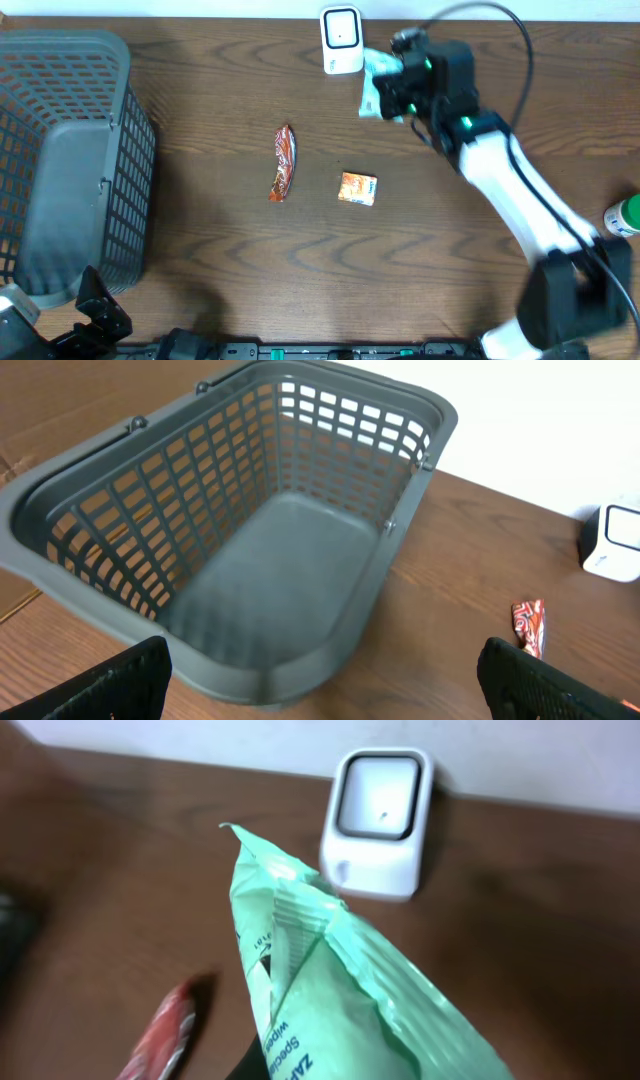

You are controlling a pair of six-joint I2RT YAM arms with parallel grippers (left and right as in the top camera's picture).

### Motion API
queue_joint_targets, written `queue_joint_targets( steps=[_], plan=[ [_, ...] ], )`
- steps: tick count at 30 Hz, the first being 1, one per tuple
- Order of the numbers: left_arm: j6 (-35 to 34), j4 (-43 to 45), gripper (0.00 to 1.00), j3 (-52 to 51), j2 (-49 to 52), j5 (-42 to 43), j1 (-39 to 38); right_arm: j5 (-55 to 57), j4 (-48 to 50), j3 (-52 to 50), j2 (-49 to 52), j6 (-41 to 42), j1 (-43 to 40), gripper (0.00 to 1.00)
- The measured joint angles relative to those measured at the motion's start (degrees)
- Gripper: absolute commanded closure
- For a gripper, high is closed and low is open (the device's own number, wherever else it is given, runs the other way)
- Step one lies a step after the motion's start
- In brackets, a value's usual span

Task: Scan the item barcode
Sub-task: 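Carry the wipes pack up to the white scanner with the right gripper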

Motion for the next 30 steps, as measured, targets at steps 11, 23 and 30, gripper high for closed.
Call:
queue_joint_targets(
  steps=[11, 23, 30],
  plan=[
    [0.02, -0.02, 0.02, 0.00, 0.00, -0.04, -0.02, 16.74, 0.90, 30.27, 23.61, -14.49, 1.40, 0.99],
    [0.02, -0.02, 0.02, 0.00, 0.00, -0.02, -0.02, 32.79, 23.52, 33.31, 35.56, -37.00, 7.21, 0.99],
    [0.00, -0.02, 0.02, 0.00, 0.00, 0.00, -0.02, 38.75, 37.16, 33.31, 42.66, -49.59, 9.55, 0.99]
  ],
)
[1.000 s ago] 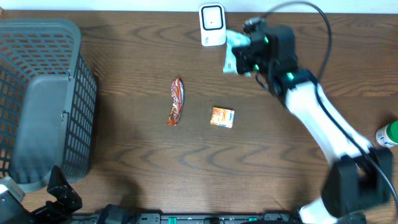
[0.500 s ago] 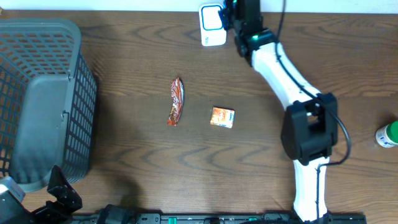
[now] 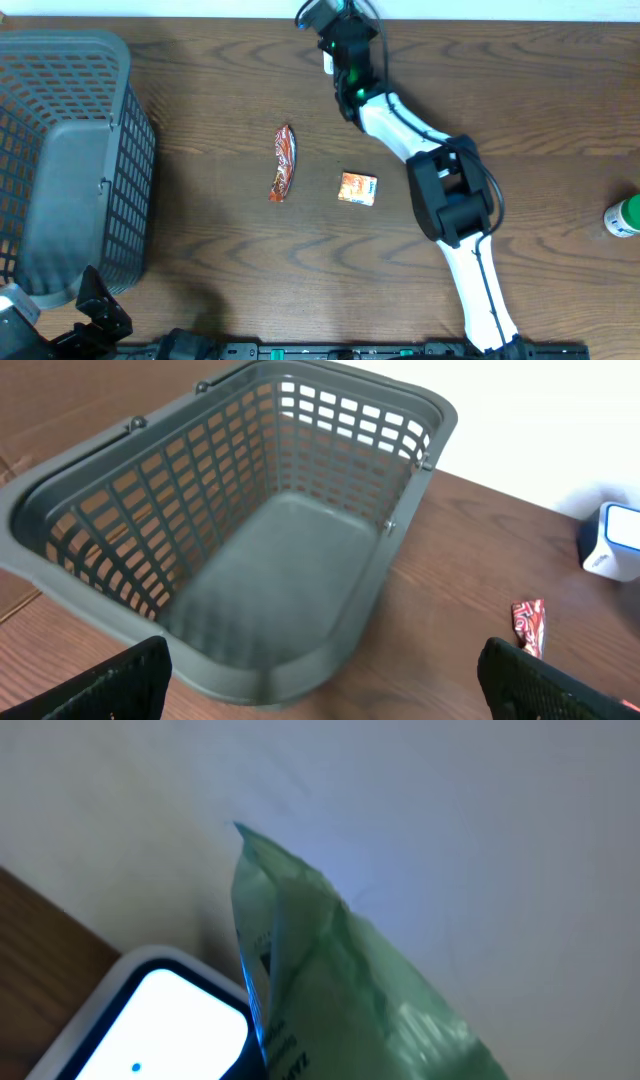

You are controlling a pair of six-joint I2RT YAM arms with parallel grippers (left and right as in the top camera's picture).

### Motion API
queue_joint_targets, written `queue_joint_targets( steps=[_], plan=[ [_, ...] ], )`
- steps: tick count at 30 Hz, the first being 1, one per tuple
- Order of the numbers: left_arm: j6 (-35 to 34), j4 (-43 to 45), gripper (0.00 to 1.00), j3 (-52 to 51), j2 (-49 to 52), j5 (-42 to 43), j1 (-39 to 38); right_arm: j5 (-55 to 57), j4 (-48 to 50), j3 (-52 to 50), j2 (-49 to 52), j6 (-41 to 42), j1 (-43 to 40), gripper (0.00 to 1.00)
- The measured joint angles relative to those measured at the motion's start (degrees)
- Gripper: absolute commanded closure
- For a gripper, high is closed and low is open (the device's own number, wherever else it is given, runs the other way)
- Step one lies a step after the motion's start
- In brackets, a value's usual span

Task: Scan the item barcode
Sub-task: 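Carry the wipes pack up to the white scanner with the right gripper, then move the wipes pack to the right edge and release it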

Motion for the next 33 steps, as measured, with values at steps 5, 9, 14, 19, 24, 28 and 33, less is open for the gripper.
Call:
queue_joint_targets(
  steps=[5, 9, 14, 19, 24, 28, 33],
  plan=[
    [0.02, 0.00, 0.02, 0.00, 0.00, -0.02, 0.00, 2.21, 5.73, 0.00, 3.61, -7.87, 0.81, 0.99],
    [0.02, 0.02, 0.02, 0.00, 0.00, -0.02, 0.02, 3.39, 4.74, 0.00, 5.14, -11.28, 1.31, 0.99],
    [0.02, 0.00, 0.02, 0.00, 0.00, -0.02, 0.02, 4.66, 3.48, 0.02, 5.29, -12.74, 2.38, 0.99],
    [0.02, 0.02, 0.02, 0.00, 0.00, -0.02, 0.00, 6.45, 1.62, 0.02, 4.90, -14.05, 3.08, 0.99],
    [0.02, -0.02, 0.02, 0.00, 0.00, -0.02, 0.02, 9.18, -13.29, -0.11, -1.88, -14.38, 3.08, 0.99],
    [0.00, 0.02, 0.02, 0.02, 0.00, -0.02, 0.00, 13.05, -32.28, 0.04, -12.55, -10.29, 2.89, 0.99],
    [0.00, 0.02, 0.02, 0.00, 0.00, 0.00, 0.00, 15.34, -56.19, 0.92, -26.56, 2.69, -0.20, 0.99]
  ],
)
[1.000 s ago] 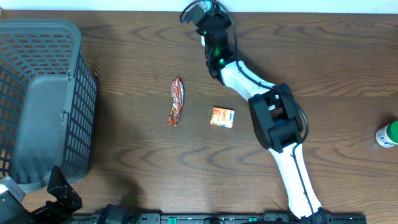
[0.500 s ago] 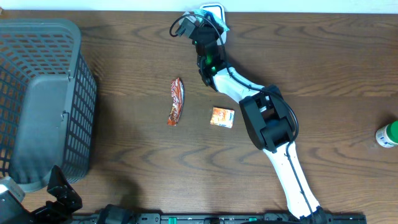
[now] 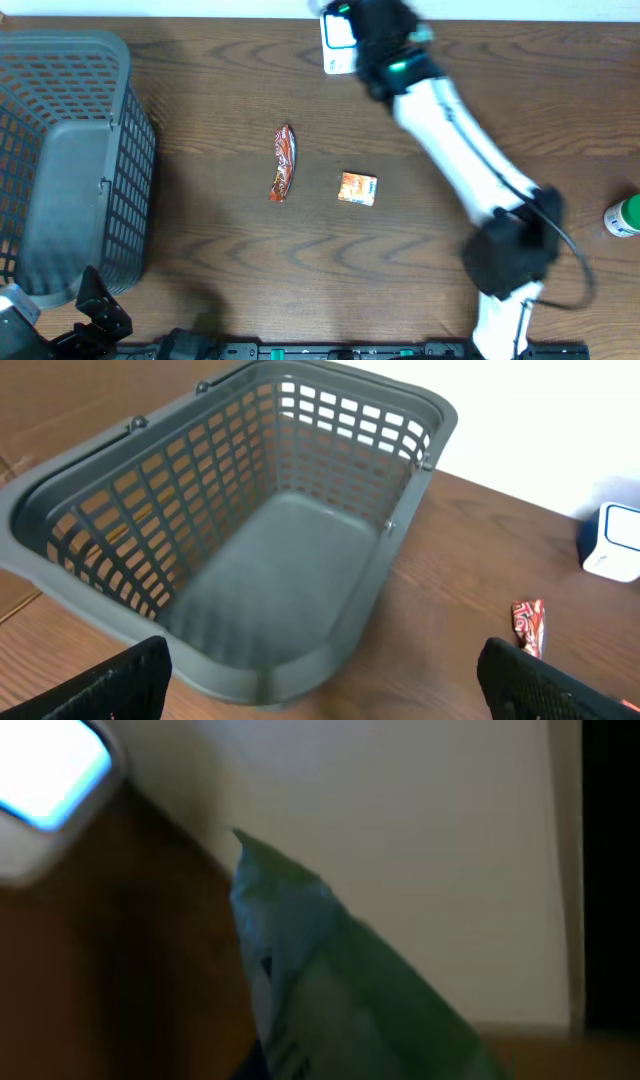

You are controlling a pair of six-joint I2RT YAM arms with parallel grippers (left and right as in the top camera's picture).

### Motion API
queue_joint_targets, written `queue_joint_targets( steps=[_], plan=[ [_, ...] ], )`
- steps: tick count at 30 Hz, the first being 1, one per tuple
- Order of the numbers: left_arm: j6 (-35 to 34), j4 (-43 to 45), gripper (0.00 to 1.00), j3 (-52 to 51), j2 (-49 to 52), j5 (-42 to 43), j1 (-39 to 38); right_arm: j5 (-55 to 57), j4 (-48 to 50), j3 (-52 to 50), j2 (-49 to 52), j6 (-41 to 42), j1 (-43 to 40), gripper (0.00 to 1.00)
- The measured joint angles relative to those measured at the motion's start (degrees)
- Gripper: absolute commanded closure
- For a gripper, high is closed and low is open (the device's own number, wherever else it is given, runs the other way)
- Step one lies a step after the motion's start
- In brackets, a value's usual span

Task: Scan the item barcode
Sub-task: 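Move the wipes pack to the right edge and release it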

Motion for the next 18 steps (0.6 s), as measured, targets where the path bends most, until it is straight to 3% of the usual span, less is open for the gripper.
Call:
queue_joint_targets(
  steps=[5, 9, 18],
  plan=[
    [0.00, -0.02, 0.02, 0.02, 0.00, 0.00, 0.00, -2.16, -19.37, 0.44, -5.77, 14.49, -11.32, 0.99],
    [0.00, -0.02, 0.02, 0.00, 0.00, -0.02, 0.02, -6.97, -26.97, -1.40, -4.22, 26.18, -25.77, 0.99],
    [0.00, -0.02, 0.02, 0.00, 0.00, -0.02, 0.00, -13.97, -17.35, -15.21, -1.70, 35.10, -44.35, 0.99]
  ],
)
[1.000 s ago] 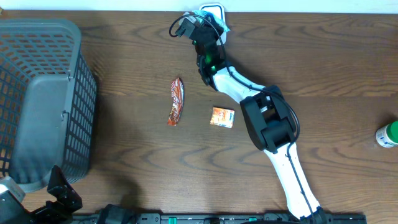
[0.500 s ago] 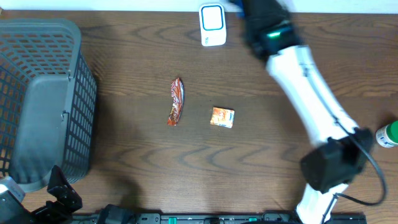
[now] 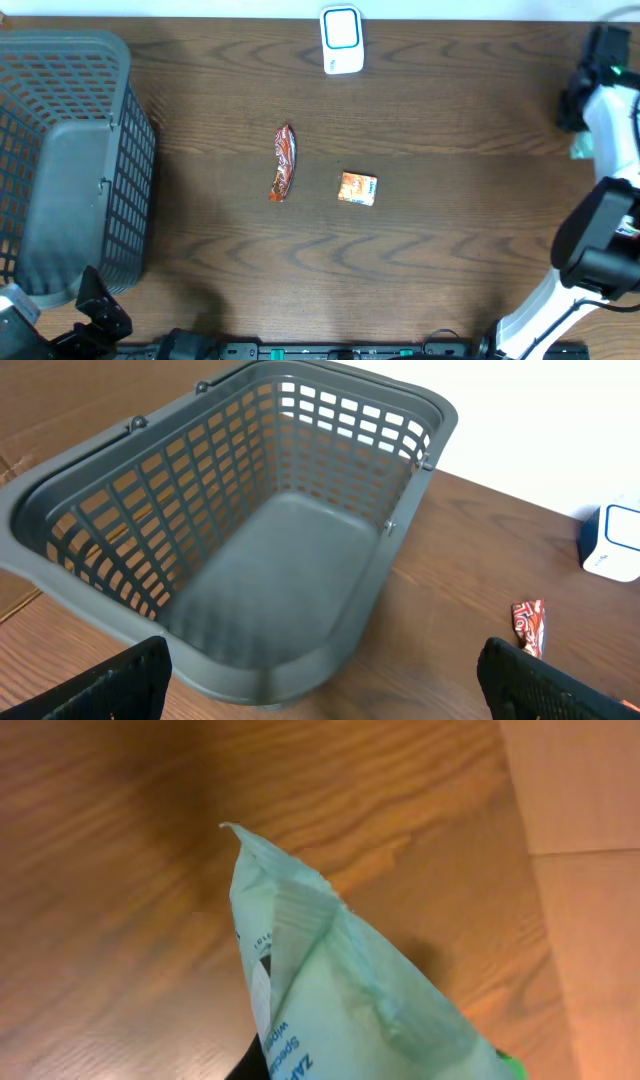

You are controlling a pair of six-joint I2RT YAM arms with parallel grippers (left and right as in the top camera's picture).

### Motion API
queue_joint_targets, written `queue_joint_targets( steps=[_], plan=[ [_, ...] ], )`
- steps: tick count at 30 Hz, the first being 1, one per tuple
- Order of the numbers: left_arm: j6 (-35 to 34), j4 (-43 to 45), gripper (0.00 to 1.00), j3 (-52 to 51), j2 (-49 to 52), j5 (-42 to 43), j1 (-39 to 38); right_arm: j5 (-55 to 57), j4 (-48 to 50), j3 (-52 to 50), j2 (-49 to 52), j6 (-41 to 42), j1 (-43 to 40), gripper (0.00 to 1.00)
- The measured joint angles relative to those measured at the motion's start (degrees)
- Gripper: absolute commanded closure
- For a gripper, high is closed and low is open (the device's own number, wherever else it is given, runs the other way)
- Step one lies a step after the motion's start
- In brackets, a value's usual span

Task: Scan the item barcode
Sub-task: 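Move the wipes pack to the right edge and release it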

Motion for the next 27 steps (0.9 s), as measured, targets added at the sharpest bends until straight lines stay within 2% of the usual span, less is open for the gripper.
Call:
queue_joint_targets(
  steps=[4, 6, 7, 9, 12, 14, 21, 27],
  plan=[
    [0.02, 0.02, 0.02, 0.02, 0.00, 0.00, 0.02, -2.03, 7.19, -5.18, 0.00, 1.53, -4.85, 0.96],
    [0.00, 0.00, 0.02, 0.02, 0.00, 0.02, 0.00, -2.80, 10.54, -8.81, 0.00, 2.14, -7.15, 0.88],
    [0.00, 0.02, 0.02, 0.02, 0.00, 0.00, 0.02, -3.17, 12.72, -11.28, 0.00, 2.43, -8.28, 0.75],
    [0.00, 0.02, 0.02, 0.02, 0.00, 0.00, 0.00, -3.76, 16.74, -16.15, 0.00, 3.23, -10.47, 0.55],
    [0.02, 0.00, 0.02, 0.00, 0.00, 0.00, 0.00, -4.94, 18.84, -18.86, 0.09, 3.69, -12.07, 0.30],
    [0.02, 0.02, 0.02, 0.02, 0.00, 0.00, 0.00, -6.23, 17.62, -18.16, 0.09, 3.58, -12.39, 0.01],
    [0.02, 0.04, 0.02, 0.02, 0.00, 0.00, 0.00, -11.72, 5.73, -3.56, 0.09, 4.22, -8.61, 0.01],
    [0.02, 0.00, 0.02, 0.02, 0.00, -0.02, 0.00, -22.21, -7.13, 7.72, -3.28, 4.42, -0.59, 0.01]
  ],
)
